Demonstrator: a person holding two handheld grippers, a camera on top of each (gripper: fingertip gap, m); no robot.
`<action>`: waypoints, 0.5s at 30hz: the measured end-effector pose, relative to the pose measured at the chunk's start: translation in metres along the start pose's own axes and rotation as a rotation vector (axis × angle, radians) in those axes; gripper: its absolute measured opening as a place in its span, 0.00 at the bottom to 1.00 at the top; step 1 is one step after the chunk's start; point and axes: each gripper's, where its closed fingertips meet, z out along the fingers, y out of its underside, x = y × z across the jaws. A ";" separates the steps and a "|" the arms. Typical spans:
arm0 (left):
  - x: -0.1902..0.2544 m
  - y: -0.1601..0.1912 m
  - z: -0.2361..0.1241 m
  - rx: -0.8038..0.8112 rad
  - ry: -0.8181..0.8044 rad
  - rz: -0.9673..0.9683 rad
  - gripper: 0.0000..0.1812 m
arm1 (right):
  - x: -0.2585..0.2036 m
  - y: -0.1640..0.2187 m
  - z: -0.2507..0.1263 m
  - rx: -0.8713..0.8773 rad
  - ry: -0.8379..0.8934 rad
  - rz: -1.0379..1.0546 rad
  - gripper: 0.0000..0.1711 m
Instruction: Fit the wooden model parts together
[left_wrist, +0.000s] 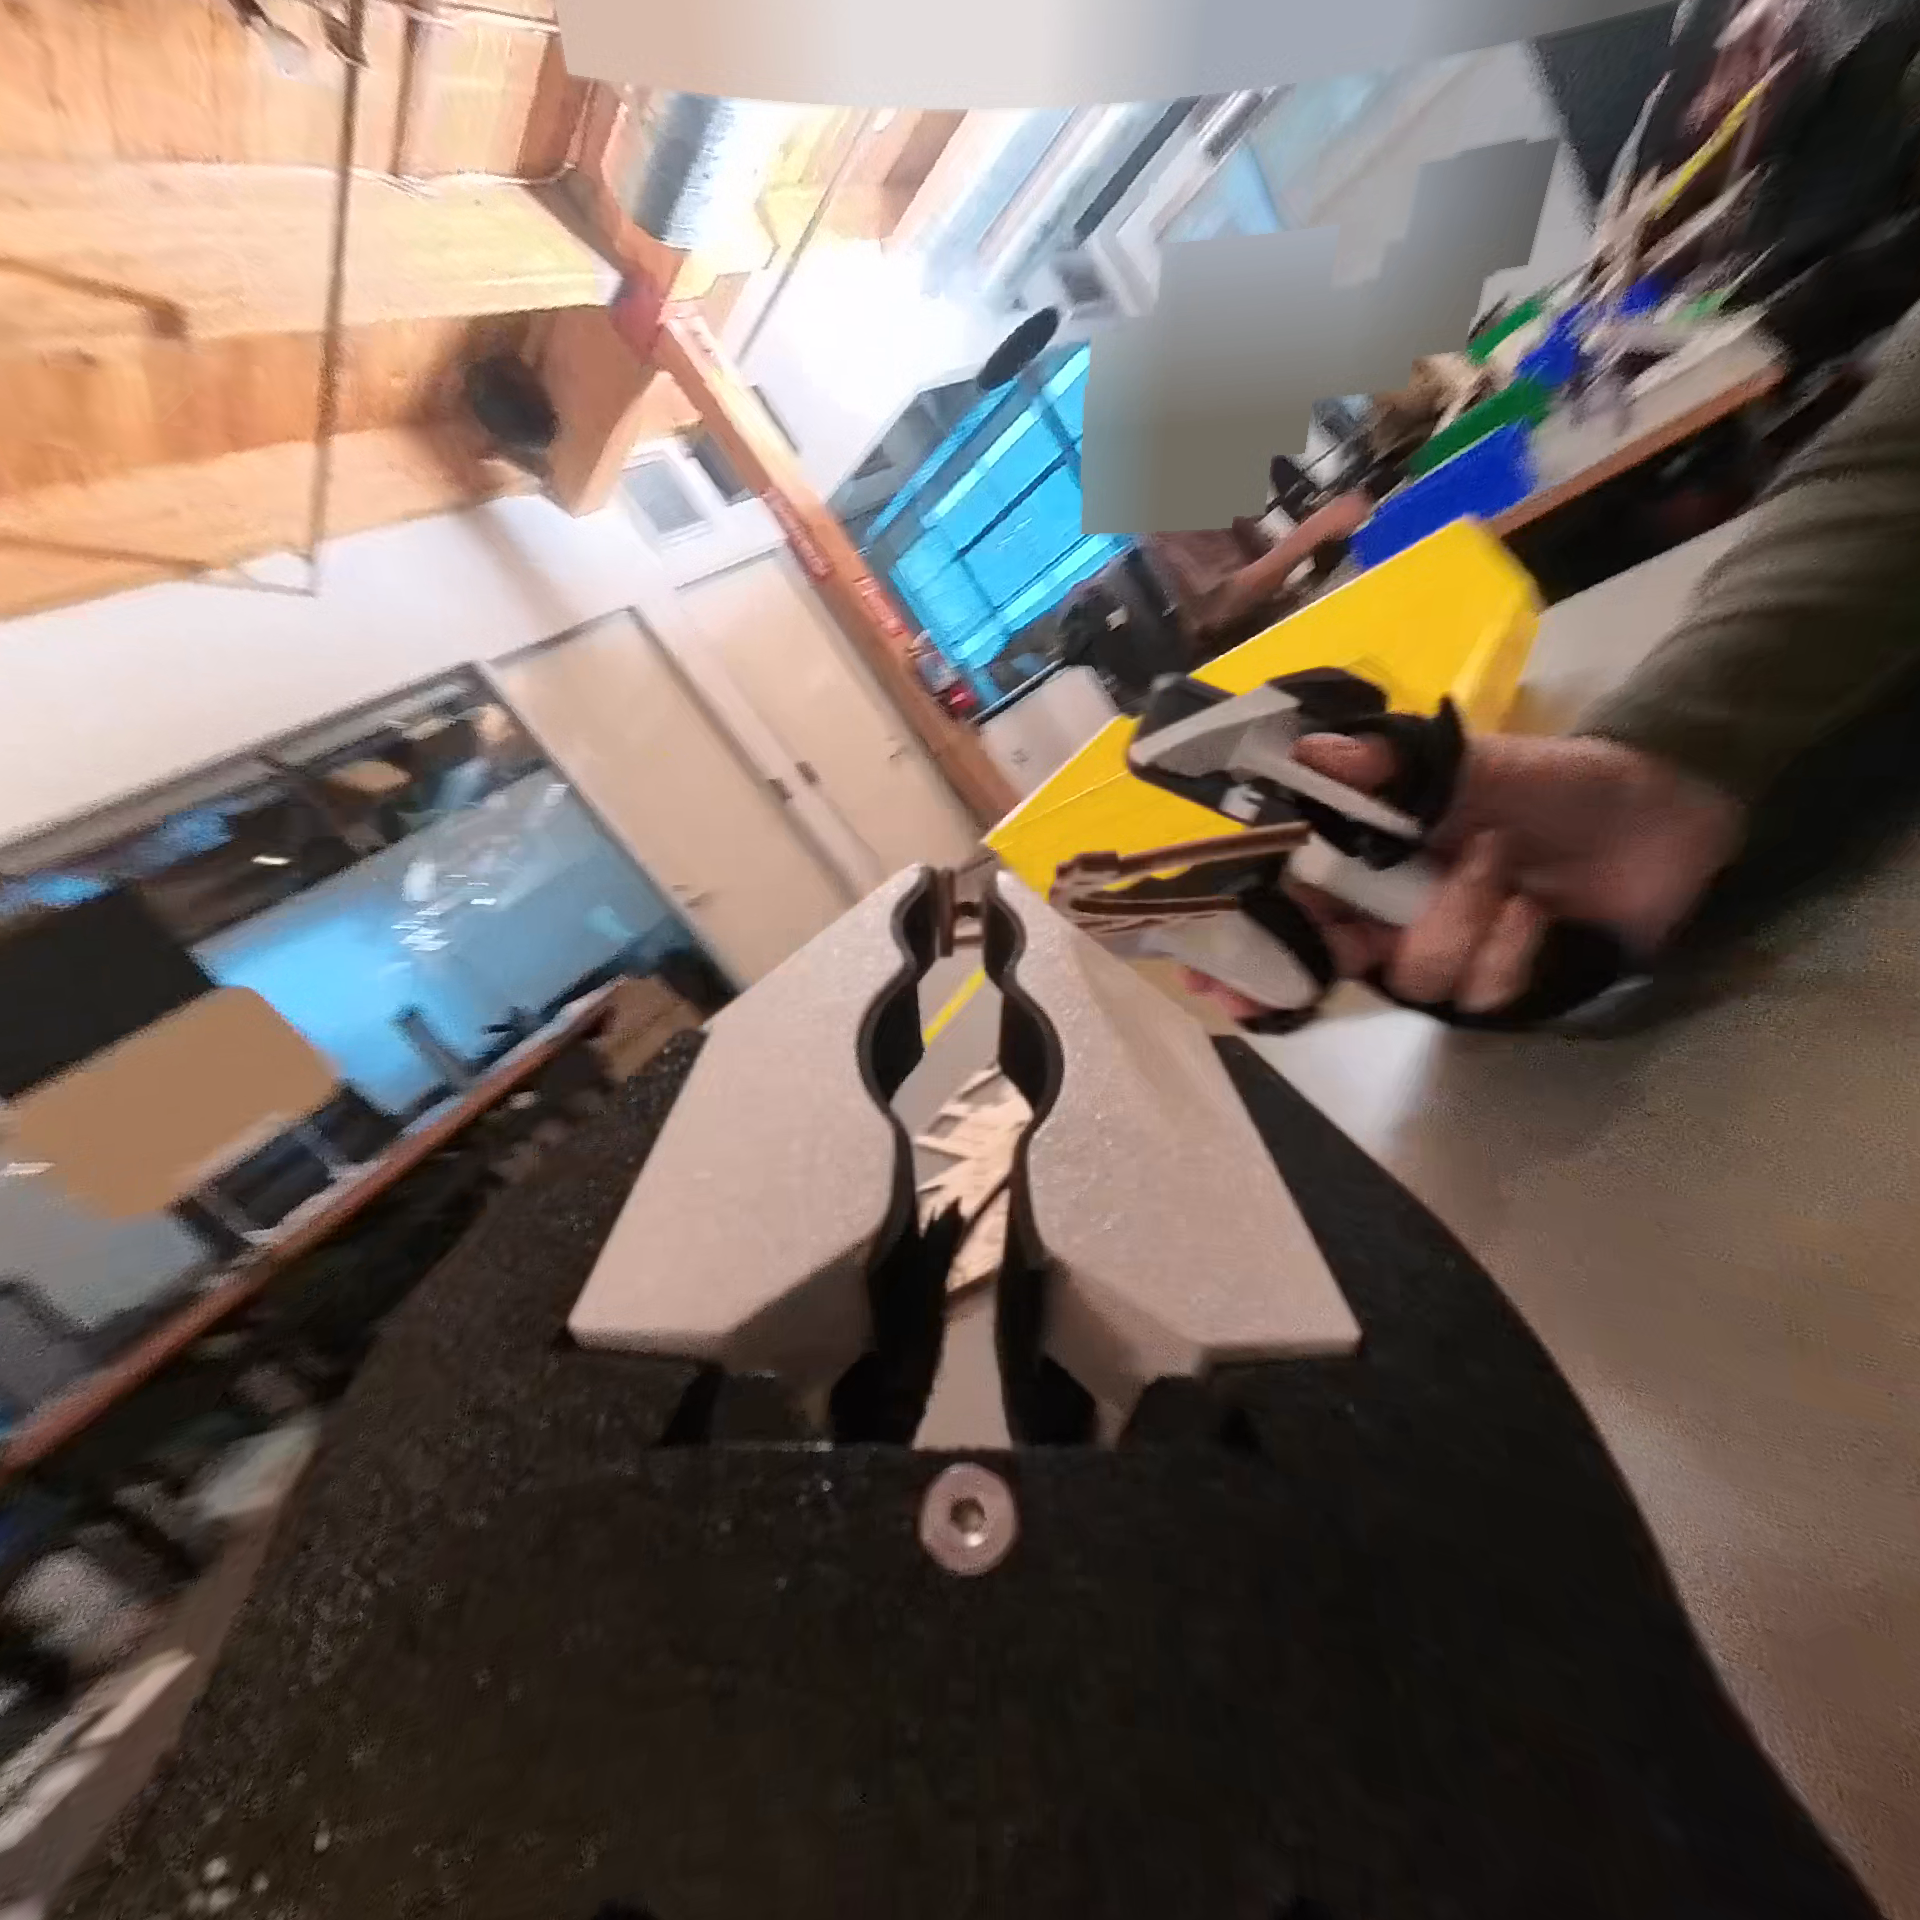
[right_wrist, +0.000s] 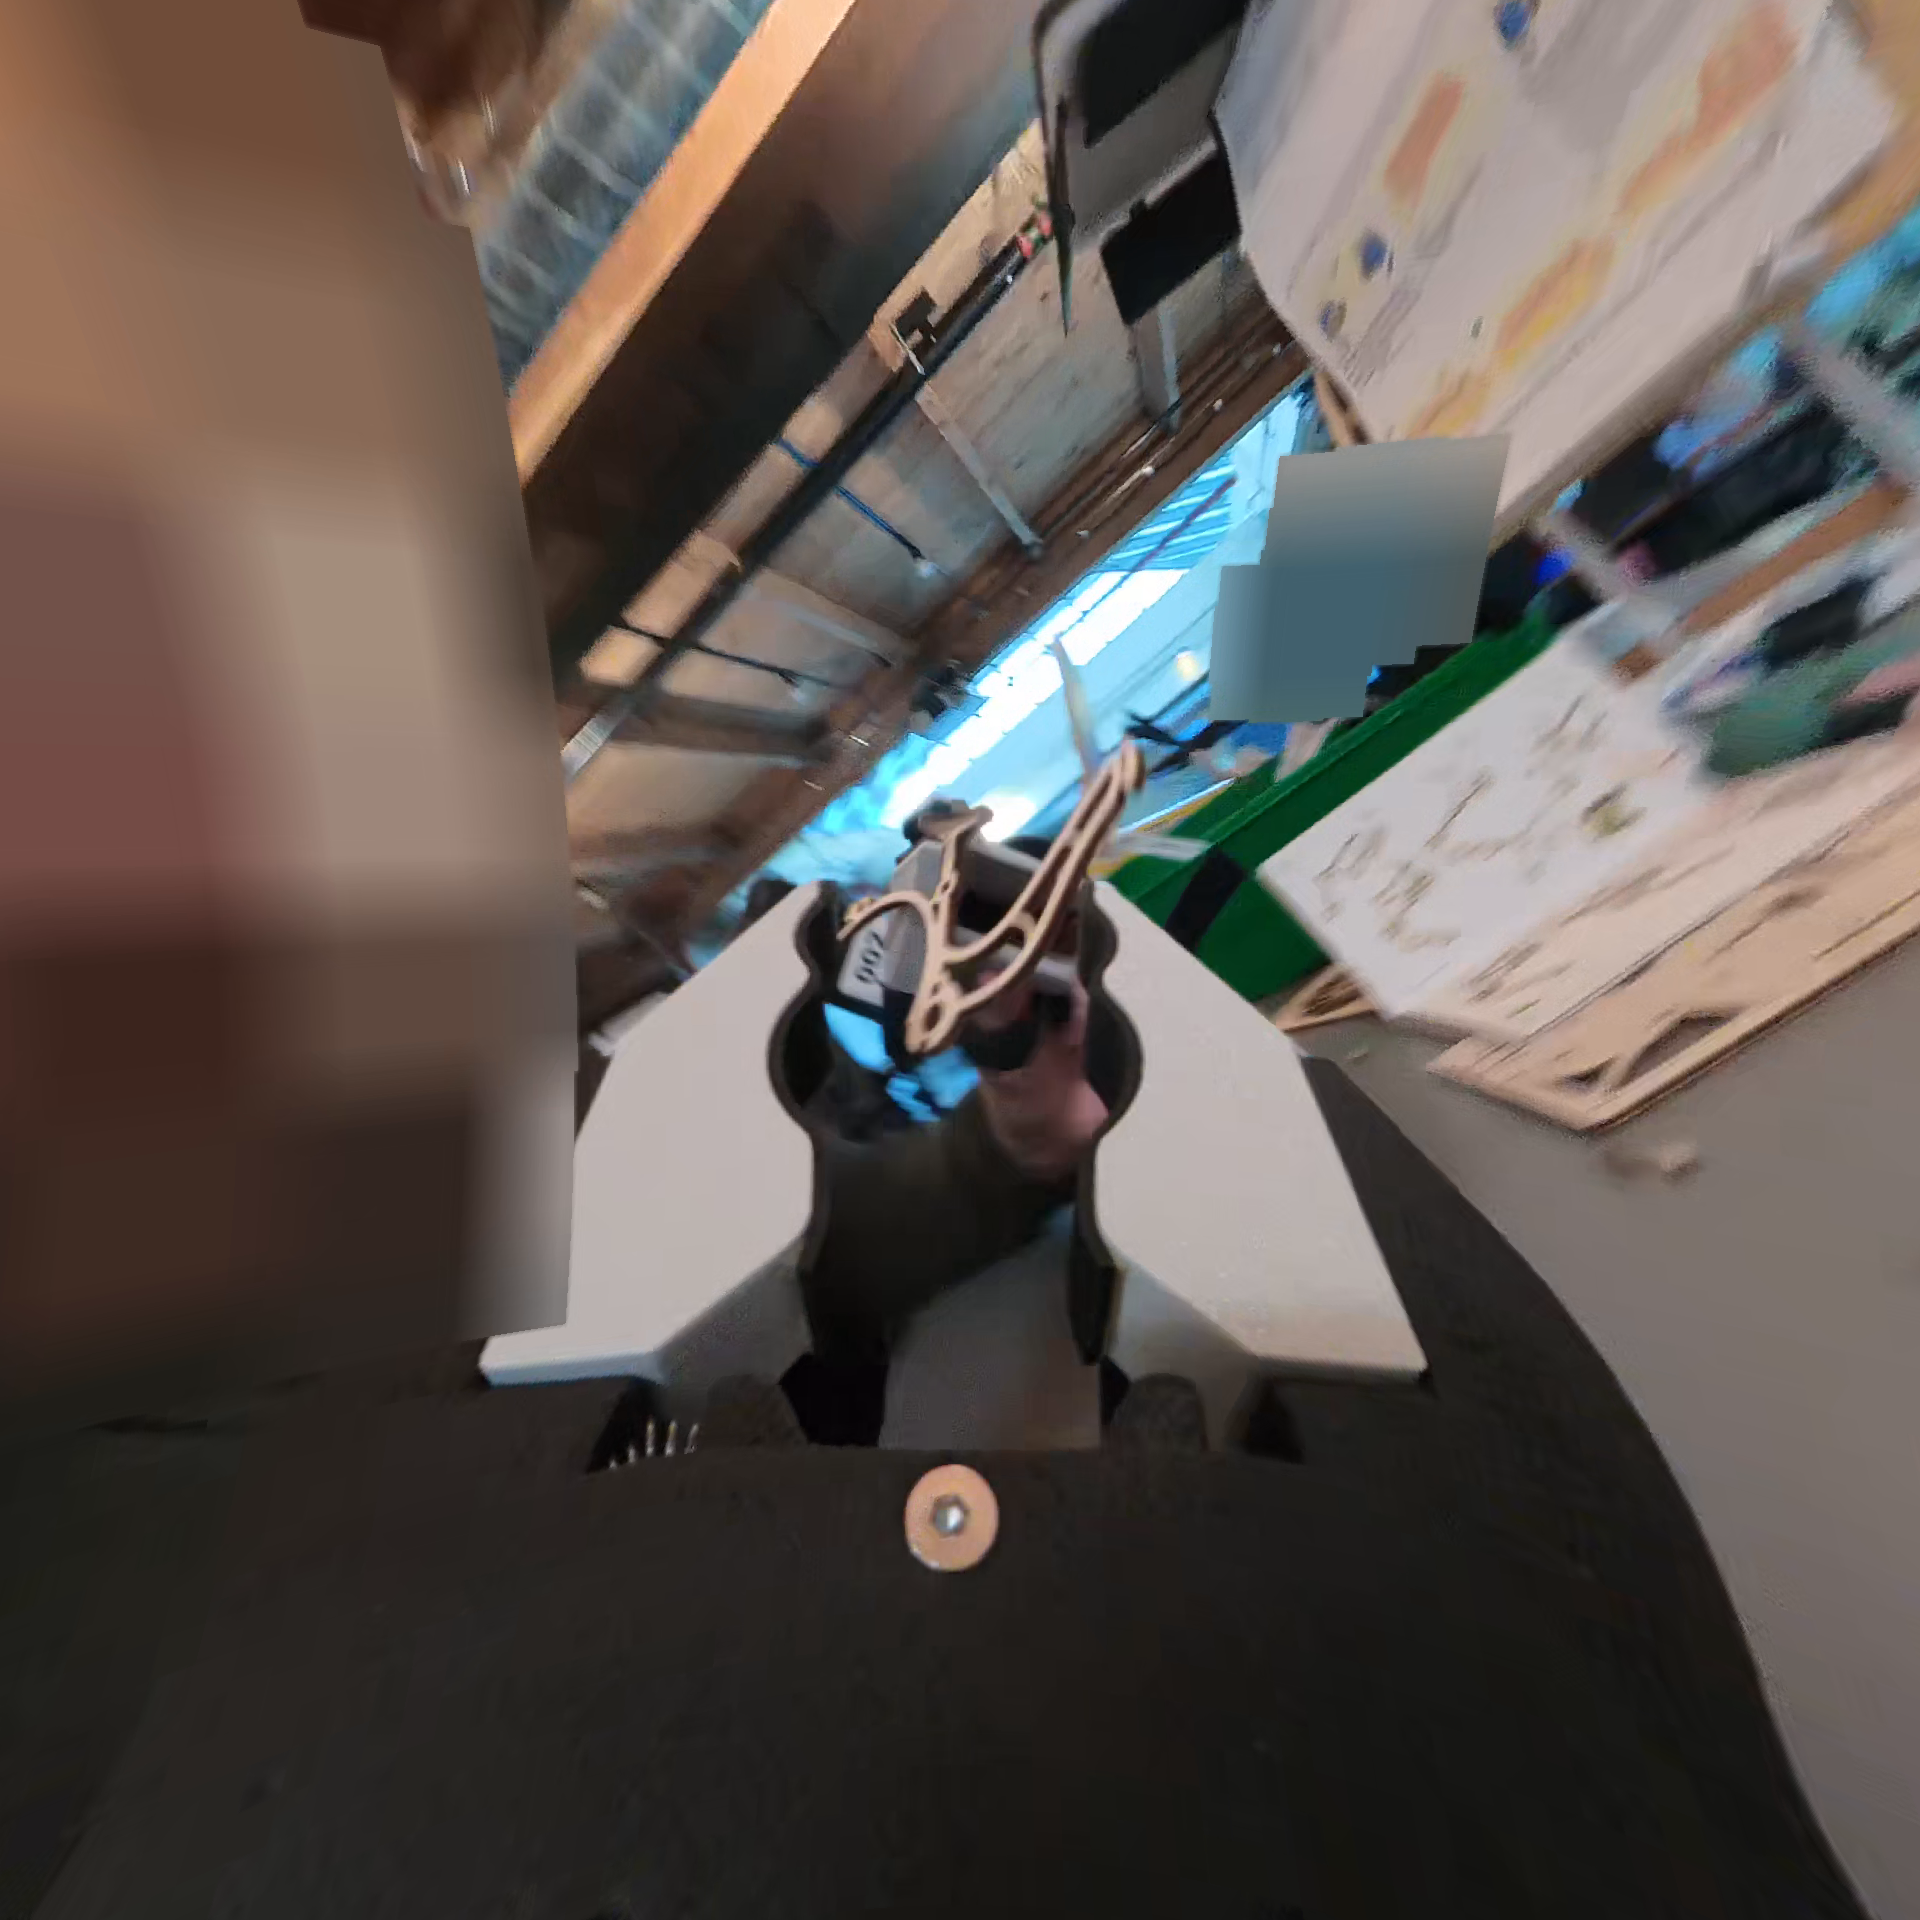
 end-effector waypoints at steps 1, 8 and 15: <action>-0.002 0.002 -0.001 0.014 0.028 -0.066 0.03 | -0.002 -0.006 -0.002 -0.022 0.019 -0.130 0.28; 0.021 0.016 -0.009 0.067 0.383 -0.440 0.03 | -0.018 0.026 -0.009 -0.403 0.017 -1.028 0.35; 0.044 0.016 -0.014 0.066 0.563 -0.527 0.03 | -0.017 0.078 -0.009 -0.679 -0.079 -1.068 0.28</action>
